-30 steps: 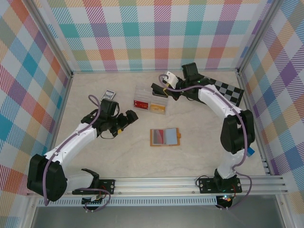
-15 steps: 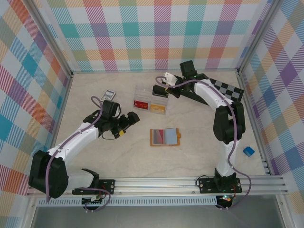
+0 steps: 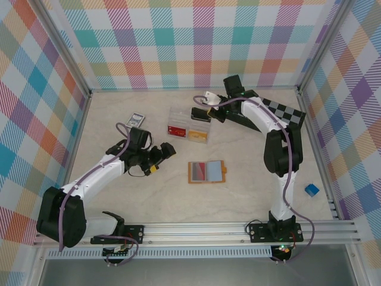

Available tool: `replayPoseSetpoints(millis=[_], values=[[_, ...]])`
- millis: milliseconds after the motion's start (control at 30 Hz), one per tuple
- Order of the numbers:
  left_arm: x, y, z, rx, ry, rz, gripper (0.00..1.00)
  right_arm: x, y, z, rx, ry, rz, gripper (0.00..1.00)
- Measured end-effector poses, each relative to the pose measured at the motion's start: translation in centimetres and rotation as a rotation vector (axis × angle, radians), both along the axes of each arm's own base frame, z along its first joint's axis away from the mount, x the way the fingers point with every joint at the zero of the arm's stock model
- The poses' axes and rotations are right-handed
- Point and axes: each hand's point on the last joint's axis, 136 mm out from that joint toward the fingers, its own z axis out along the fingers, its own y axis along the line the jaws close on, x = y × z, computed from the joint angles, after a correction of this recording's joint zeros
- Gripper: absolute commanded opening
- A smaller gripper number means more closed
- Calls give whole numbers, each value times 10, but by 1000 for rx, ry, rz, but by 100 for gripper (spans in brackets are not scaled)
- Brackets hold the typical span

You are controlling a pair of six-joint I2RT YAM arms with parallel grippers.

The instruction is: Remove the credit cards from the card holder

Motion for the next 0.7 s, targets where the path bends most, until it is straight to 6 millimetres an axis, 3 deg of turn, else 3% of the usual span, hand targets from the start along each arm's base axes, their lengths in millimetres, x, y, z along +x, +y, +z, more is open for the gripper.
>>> replayPoseSetpoints(millis=[700], values=[[1,-5,-11,-18,24,-13,100,3,4,-8,-38,23,6,0]])
